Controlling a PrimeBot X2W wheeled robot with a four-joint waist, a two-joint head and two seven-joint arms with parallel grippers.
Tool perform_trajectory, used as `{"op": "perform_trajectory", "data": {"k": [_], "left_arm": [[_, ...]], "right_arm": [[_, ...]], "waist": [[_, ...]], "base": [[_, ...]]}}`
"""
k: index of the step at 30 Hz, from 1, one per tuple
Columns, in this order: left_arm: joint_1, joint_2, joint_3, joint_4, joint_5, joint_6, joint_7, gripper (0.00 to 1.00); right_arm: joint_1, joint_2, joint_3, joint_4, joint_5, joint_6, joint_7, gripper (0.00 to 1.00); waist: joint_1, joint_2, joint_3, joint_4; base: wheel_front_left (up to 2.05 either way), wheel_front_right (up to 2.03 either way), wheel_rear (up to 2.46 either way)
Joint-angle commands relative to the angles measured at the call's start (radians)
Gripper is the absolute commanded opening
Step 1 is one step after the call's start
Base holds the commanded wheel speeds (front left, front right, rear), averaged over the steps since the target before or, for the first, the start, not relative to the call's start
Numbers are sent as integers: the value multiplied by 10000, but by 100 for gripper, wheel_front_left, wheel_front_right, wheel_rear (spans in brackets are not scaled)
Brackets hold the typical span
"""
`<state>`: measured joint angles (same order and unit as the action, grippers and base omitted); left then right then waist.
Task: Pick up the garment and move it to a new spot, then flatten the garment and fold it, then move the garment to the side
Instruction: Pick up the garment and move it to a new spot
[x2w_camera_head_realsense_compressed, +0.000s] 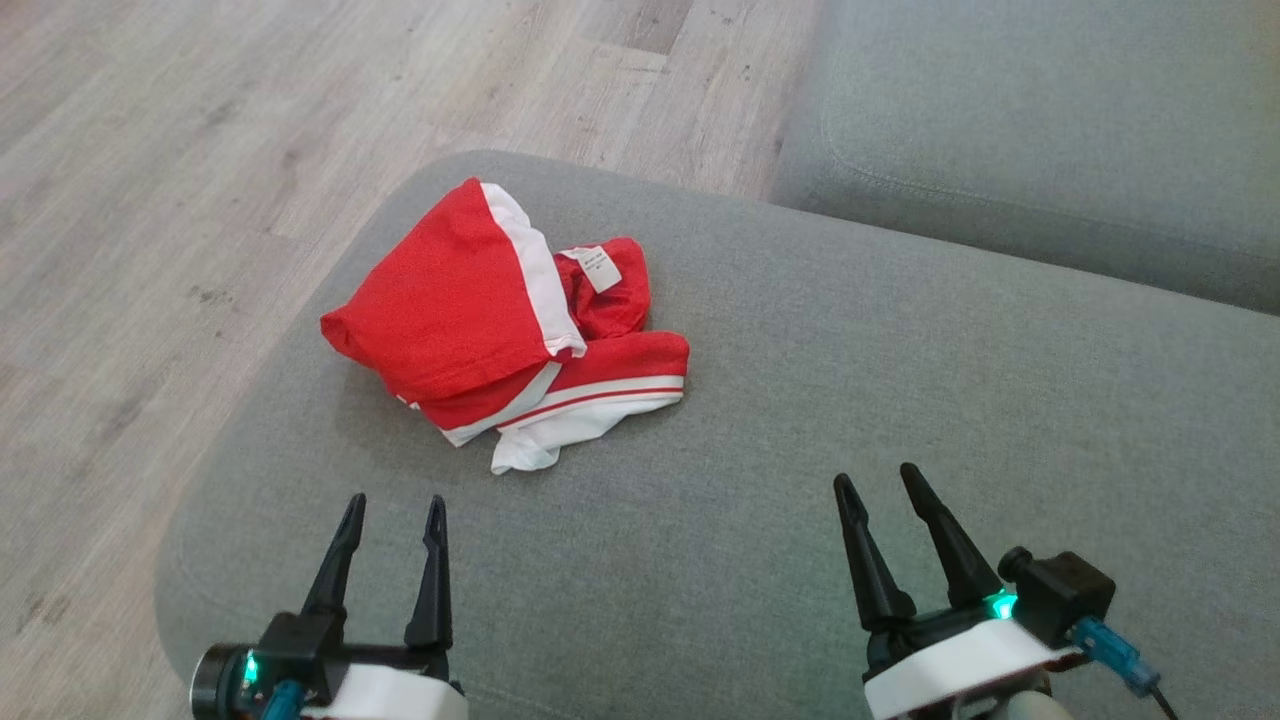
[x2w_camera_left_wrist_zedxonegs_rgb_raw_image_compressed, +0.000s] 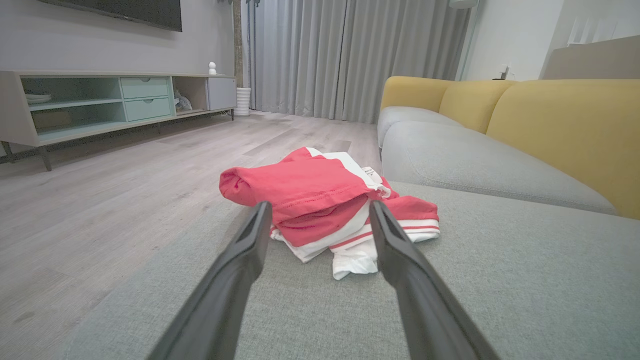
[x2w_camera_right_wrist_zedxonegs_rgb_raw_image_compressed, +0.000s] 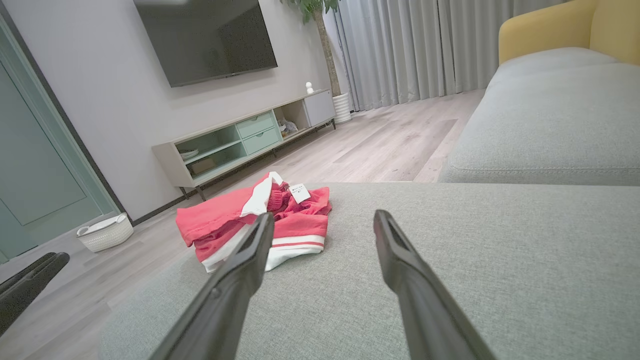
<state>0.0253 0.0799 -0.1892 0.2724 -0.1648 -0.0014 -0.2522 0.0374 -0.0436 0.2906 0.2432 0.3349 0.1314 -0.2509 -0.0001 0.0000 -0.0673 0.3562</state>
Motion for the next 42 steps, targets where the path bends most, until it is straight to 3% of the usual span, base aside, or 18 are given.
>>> {"op": "perform_trajectory", "data": {"k": [1, 11, 14, 15, 20, 25, 32, 33, 34, 42], "left_arm": [[-366, 20, 388, -361, 112, -37, -95, 100], [-2219, 330, 147, 201, 181, -565, 137, 100], [-3537, 651, 30, 560, 156, -864, 731, 100], [-4472, 931, -118, 930, 81, -1050, 1397, 100], [-6603, 1907, -980, 2366, 77, -1270, 2757, 100], [-8306, 2646, -1934, 4118, -1066, -1288, 3676, 100], [-9112, 2999, -2413, 5758, -2205, -1290, 3969, 100], [-9170, 2993, -2453, 5908, -2262, -1291, 3877, 45], [-9205, 2970, -2507, 6036, -2328, -1291, 3774, 0], [-9510, 2913, -2706, 6758, -2462, -1281, 2472, 0]], "right_arm": [[-276, -66, 250, -341, 53, -7, -109, 100], [-727, -66, 11, -417, -268, -7, -109, 100], [-979, -66, -77, -482, -443, -7, -109, 100], [-1157, -66, -181, -554, -529, -7, -109, 100], [-1509, -66, -259, -655, -588, -7, -109, 100], [-1881, -66, -208, -682, -656, -7, -109, 100], [-2043, -66, -190, -755, -675, -7, -109, 100], [-2043, -66, -205, -752, -674, -7, -109, 100], [-2037, -66, -223, -747, -672, -7, -109, 100], [-1923, -66, -285, -580, -662, -7, -109, 100]], "waist": [[1, 0, 88, -14], [1, 0, 1107, -578], [1, 0, 1621, -880], [1, 0, 2003, -1065], [1, 0, 2850, -1548], [1, 0, 3619, -2050], [1, 0, 3976, -2301], [1, 0, 3982, -2303], [1, 0, 3978, -2297], [1, 0, 3507, -2033]], "base": [[0, 0, 0], [0, 0, 0], [0, 0, 0], [0, 0, 0], [0, 0, 0], [0, 0, 0], [0, 0, 0], [0, 0, 0], [0, 0, 0], [0, 0, 0]]}}
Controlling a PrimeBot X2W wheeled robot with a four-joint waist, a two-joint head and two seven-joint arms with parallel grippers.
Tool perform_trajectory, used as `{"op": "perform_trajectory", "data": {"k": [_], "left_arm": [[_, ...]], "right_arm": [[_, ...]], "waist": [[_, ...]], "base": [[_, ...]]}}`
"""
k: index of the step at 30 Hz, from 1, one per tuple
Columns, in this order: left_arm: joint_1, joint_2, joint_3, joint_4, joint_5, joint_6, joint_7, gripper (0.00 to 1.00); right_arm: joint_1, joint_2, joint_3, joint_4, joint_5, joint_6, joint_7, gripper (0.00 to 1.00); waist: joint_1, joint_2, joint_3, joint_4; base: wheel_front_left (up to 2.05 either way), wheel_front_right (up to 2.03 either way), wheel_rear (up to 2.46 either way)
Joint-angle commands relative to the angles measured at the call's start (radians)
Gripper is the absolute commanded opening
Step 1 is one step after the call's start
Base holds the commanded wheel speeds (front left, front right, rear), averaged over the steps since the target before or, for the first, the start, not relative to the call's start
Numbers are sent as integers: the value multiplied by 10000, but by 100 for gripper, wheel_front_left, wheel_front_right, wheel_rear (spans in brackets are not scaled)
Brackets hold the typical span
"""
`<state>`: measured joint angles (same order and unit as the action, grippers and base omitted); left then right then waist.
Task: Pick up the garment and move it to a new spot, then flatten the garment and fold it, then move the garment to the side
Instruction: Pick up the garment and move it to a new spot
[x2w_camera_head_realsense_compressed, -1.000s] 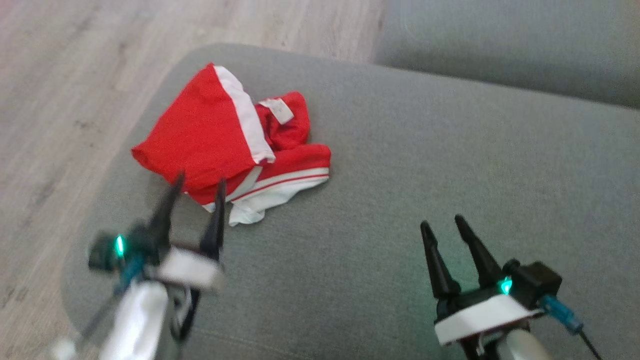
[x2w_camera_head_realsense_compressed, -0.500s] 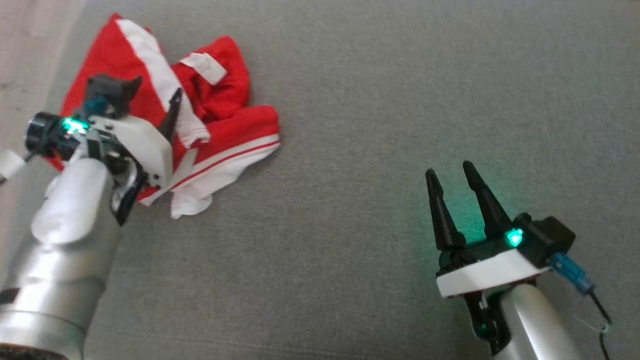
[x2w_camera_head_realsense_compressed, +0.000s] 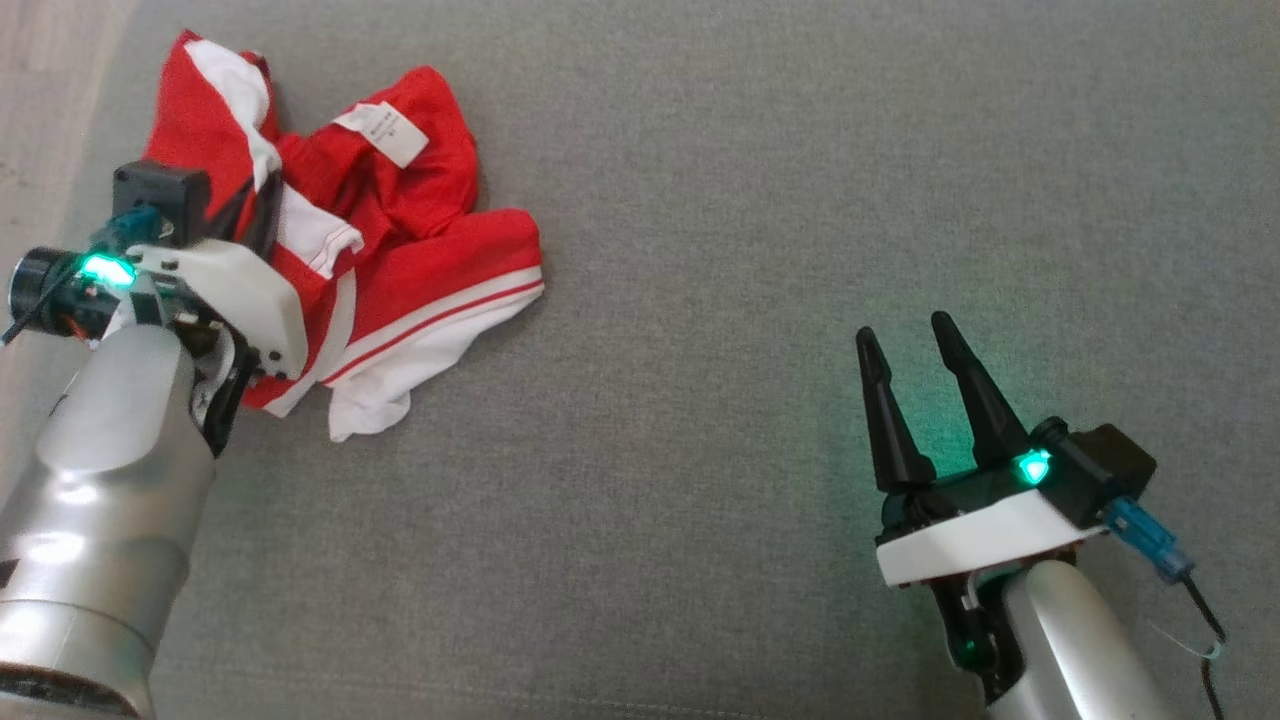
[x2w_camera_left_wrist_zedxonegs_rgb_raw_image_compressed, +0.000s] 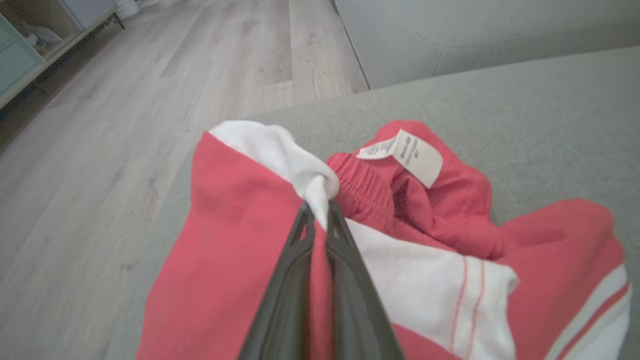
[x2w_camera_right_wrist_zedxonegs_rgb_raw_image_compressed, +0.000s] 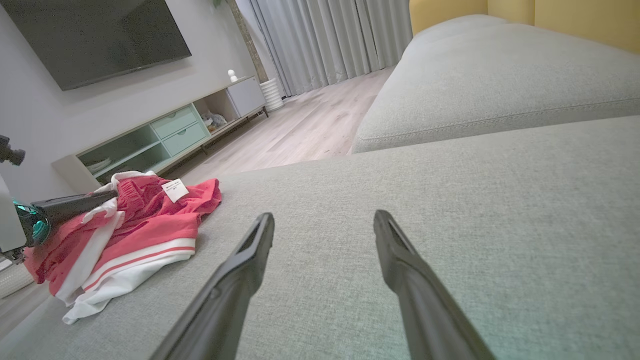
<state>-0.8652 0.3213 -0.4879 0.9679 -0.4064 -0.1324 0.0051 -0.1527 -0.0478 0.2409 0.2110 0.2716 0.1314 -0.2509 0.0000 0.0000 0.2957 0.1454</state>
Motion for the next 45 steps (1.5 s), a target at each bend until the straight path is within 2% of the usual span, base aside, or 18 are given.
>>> {"op": "perform_trajectory", "data": {"k": [1, 6, 10, 12, 17, 22, 28, 33, 39, 40, 43, 44, 45], "left_arm": [[-645, 490, 285, -177, -42, 29, -317, 0], [-890, 649, 458, -572, -10, 157, -1758, 0], [-980, 904, 690, -1615, 24, 302, -2444, 0], [-942, 957, 749, -2006, 29, 332, -2513, 0], [-308, 1140, 830, -4081, -1, 466, -2566, 0], [400, 1202, 696, -6034, -135, 700, -1913, 0], [940, 995, 314, -7870, -248, 955, -1016, 0], [988, 533, -291, -8620, -191, 999, -438, 0], [598, -266, -1001, -8122, -33, 920, -263, 0], [382, -581, -1195, -7727, 40, 898, -341, 0], [14, -1087, -1427, -6969, 107, 871, -489, 0], [-99, -1227, -1542, -6682, 157, 840, -504, 60], [-195, -1384, -1662, -6426, 168, 769, -552, 100]], "right_arm": [[7, -24, 224, -231, -18, -7, -109, 100], [195, -24, 315, -98, 116, -7, -109, 100], [377, -24, 348, -33, 270, -7, -109, 100], [425, -24, 360, -25, 303, -7, -109, 100], [615, -24, 359, -29, 449, -7, -109, 100], [596, -24, 294, -94, 502, -7, -109, 100], [355, -24, 414, -365, 948, -7, -109, 100], [151, -24, 691, -672, 1105, -7, -109, 100], [-91, -24, 908, -1167, 1506, -7, -109, 100], [-136, -24, 962, -1345, 1631, -7, -109, 100], [-162, -24, 1080, -1533, 1769, -7, -109, 100], [-161, -24, 1117, -1578, 1805, -7, -109, 100], [-156, -24, 1135, -1616, 1842, -7, -109, 100]], "waist": [[0, 0, -238, 112], [0, 0, -904, 227], [0, 0, -1417, 233], [0, 0, -1532, 218], [0, 0, -1924, 22], [0, 0, -2018, -497], [0, 0, -1832, -1660], [0, 0, -1469, -2918], [0, 0, -856, -4494], [0, 0, -667, -4943], [0, 0, -396, -5515], [0, 0, -320, -5662], [0, 0, -257, -5774]], "base": [[0, 0, 0], [0, 0, 0], [0, 0, 0], [0, 0, 0], [0, 0, 0], [0, 0, 0], [0, 0, 0], [0, 0, 0], [0, 0, 0], [0, 0, 0], [0, 0, 0], [0, 0, 0], [0, 0, 0]]}}
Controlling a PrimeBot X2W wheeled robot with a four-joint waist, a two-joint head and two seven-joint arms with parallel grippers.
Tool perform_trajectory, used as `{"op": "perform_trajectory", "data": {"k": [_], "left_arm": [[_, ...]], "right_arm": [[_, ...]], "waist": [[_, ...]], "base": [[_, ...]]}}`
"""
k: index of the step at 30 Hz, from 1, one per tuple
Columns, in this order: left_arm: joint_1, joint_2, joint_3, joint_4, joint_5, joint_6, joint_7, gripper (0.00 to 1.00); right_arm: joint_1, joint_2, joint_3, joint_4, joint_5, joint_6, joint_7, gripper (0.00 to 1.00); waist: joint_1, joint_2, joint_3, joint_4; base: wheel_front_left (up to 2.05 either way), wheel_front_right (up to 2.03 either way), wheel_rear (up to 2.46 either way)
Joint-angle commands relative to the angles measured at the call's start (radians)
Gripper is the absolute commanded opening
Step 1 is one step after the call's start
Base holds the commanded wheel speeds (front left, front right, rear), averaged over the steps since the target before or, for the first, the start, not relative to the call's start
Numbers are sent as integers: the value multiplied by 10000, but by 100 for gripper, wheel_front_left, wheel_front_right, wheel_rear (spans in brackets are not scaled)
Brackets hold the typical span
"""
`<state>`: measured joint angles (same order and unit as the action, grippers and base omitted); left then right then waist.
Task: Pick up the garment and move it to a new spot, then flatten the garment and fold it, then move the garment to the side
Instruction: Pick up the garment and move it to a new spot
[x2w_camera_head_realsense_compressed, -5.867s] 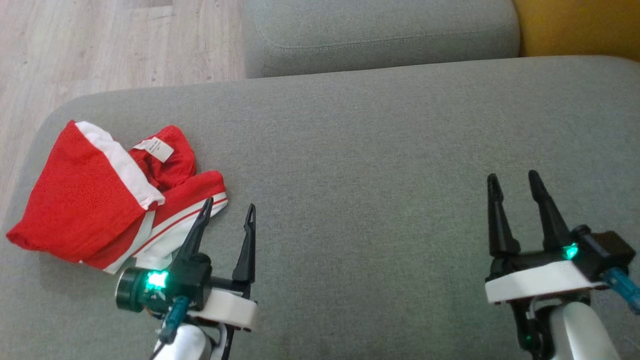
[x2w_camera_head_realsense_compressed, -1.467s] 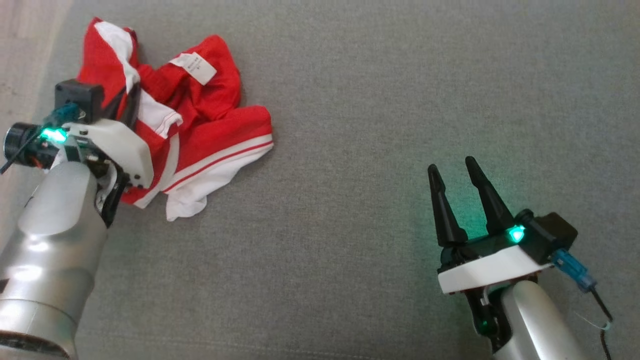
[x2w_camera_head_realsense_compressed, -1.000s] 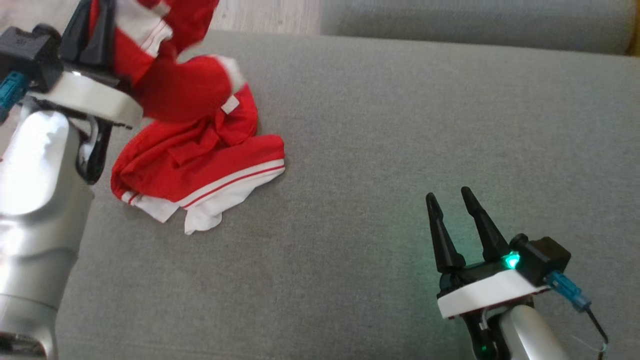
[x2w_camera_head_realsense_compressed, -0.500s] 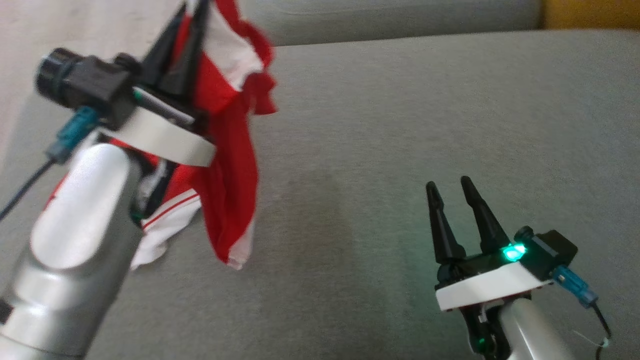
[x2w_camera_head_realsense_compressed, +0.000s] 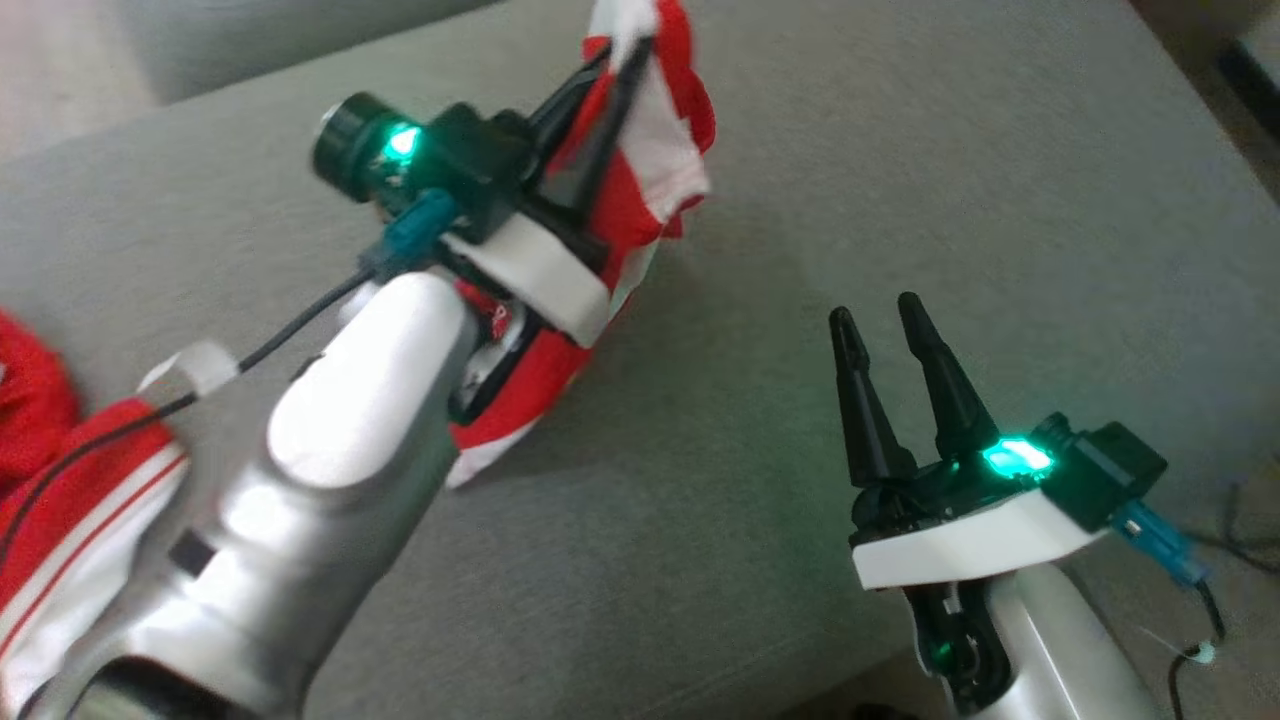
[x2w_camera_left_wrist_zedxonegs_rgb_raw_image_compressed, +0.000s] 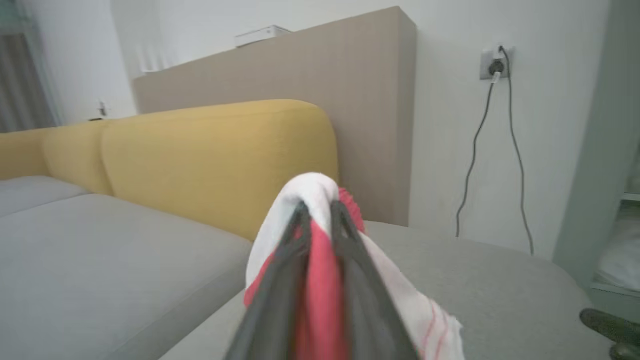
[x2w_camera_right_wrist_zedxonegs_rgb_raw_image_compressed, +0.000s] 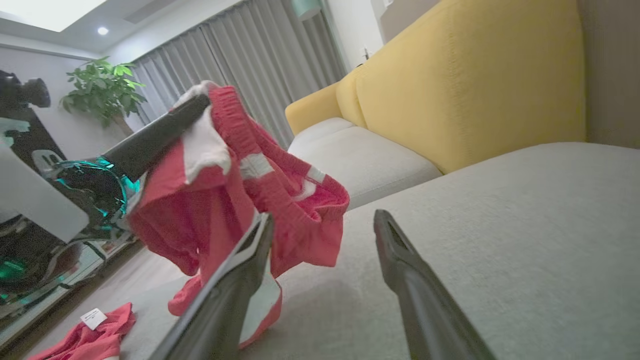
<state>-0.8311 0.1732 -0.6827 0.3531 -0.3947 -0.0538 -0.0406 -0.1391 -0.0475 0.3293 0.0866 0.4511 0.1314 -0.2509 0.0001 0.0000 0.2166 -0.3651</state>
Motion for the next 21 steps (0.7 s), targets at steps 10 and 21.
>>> {"op": "perform_trajectory", "data": {"k": [10, 21], "left_arm": [[-952, -30, 148, 1245, 153, -148, -957, 100], [136, 1357, 1004, 1221, -187, 155, -1903, 100]], "right_arm": [[-278, -27, -82, -420, 50, -7, -109, 100], [53, -27, -787, -7, -633, -7, -109, 100]], "waist": [[-1, 0, 518, -308], [-1, 0, -497, 2095]], "base": [[0, 0, 0], [0, 0, 0]]}}
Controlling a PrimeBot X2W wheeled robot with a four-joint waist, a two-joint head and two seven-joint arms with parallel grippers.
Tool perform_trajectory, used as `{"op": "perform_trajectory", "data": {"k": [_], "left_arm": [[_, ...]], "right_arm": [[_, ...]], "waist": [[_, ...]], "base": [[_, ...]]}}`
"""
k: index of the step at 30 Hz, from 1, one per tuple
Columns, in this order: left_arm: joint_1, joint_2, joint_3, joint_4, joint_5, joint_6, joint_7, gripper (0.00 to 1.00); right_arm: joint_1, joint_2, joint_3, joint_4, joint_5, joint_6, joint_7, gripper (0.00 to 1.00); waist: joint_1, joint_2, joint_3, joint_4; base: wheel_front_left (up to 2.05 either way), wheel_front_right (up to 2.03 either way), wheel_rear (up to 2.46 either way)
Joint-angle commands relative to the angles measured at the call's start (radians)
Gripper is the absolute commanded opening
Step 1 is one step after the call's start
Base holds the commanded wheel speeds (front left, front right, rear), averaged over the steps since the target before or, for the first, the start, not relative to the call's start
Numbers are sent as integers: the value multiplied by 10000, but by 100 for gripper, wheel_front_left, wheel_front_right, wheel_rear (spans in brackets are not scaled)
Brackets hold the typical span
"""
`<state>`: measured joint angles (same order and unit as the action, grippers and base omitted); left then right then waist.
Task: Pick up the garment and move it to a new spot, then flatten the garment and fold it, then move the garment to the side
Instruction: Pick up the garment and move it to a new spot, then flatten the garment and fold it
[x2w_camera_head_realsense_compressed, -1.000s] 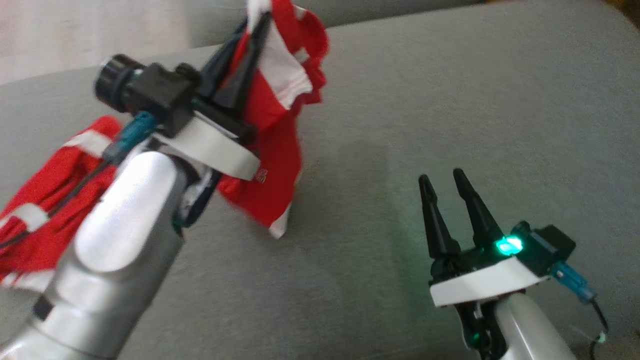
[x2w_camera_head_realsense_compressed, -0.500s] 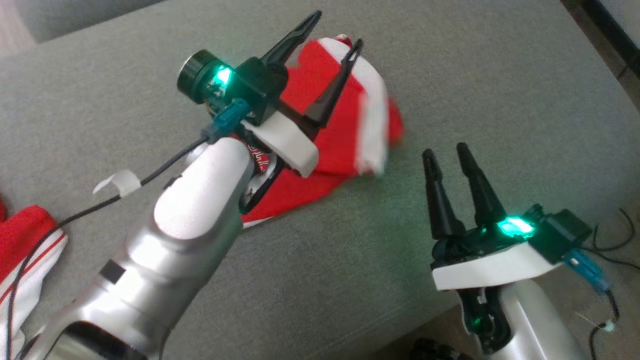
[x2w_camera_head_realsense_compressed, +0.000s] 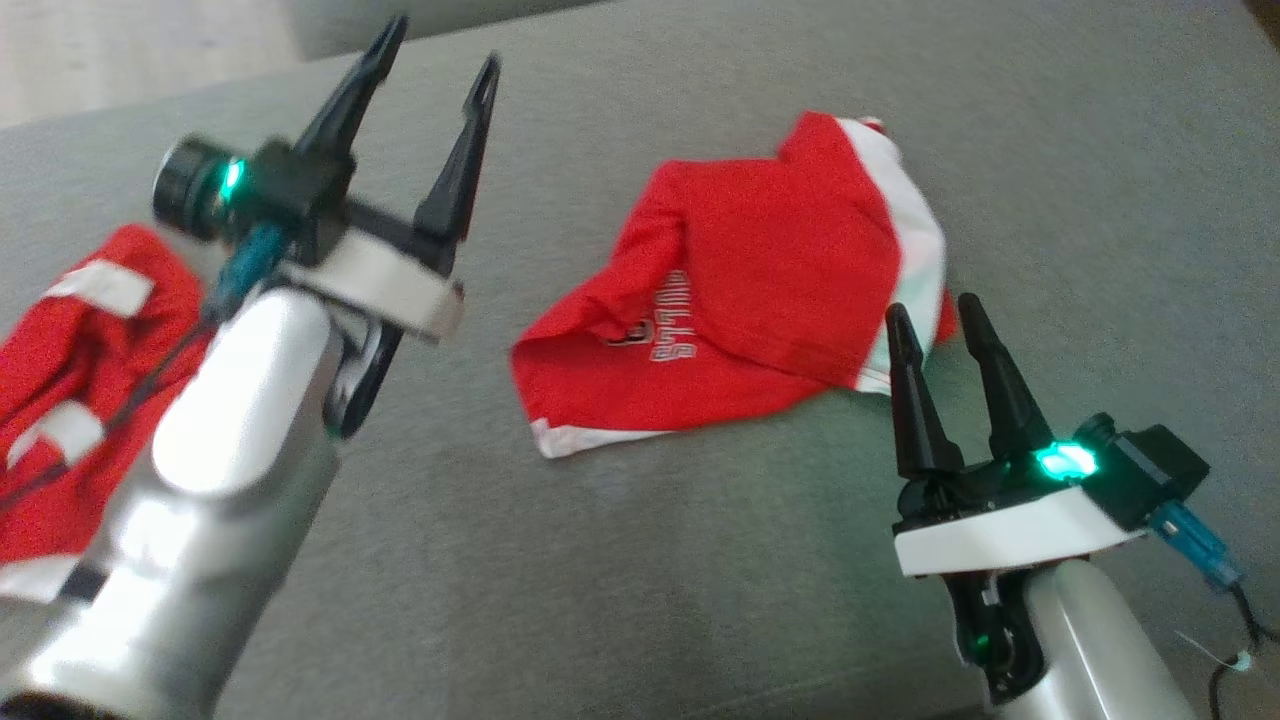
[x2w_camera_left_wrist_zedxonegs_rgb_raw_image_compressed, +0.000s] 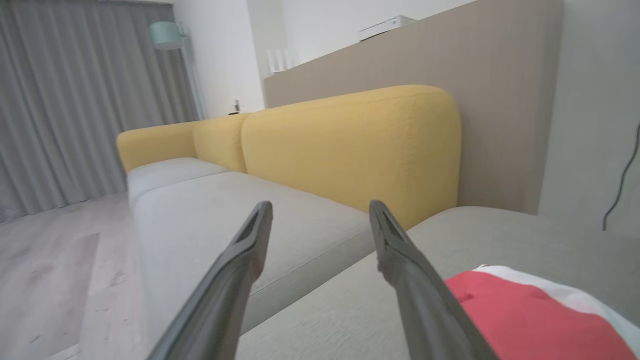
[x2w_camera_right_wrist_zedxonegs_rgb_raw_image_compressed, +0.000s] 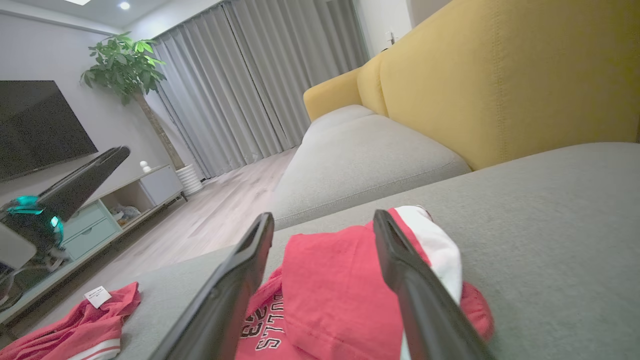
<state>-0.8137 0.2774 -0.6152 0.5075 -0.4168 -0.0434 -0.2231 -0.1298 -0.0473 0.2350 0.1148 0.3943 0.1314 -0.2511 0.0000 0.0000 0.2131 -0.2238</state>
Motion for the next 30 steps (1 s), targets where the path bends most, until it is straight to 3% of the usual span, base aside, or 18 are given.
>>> {"op": "perform_trajectory", "data": {"k": [1, 9, 17, 24, 30], "left_arm": [[244, 421, 343, -473, 41, 124, -123, 100], [3089, 1000, 649, -1920, -123, 1165, -319, 100], [5334, 489, 1121, -3536, -24, 2392, -381, 100], [6128, 237, 1456, -4074, 569, 2467, -384, 100], [6024, 128, 1680, -4011, 803, 2270, -385, 100]], "right_arm": [[10, -29, 108, -242, -114, -7, -107, 100], [327, -29, -143, 5, -358, -7, -107, 100], [443, -29, -185, 142, -514, -7, -107, 100], [426, -29, -317, 215, -674, -7, -107, 100], [-326, -29, -1834, 1040, -1184, -7, -107, 100]], "waist": [[0, 0, -561, 863], [0, 0, -1052, 1798], [0, 0, -1177, 2011], [0, 0, -1257, 1931], [0, 0, -1027, 1879]], "base": [[0, 0, 0], [0, 0, 0], [0, 0, 0], [0, 0, 0], [0, 0, 0]]}}
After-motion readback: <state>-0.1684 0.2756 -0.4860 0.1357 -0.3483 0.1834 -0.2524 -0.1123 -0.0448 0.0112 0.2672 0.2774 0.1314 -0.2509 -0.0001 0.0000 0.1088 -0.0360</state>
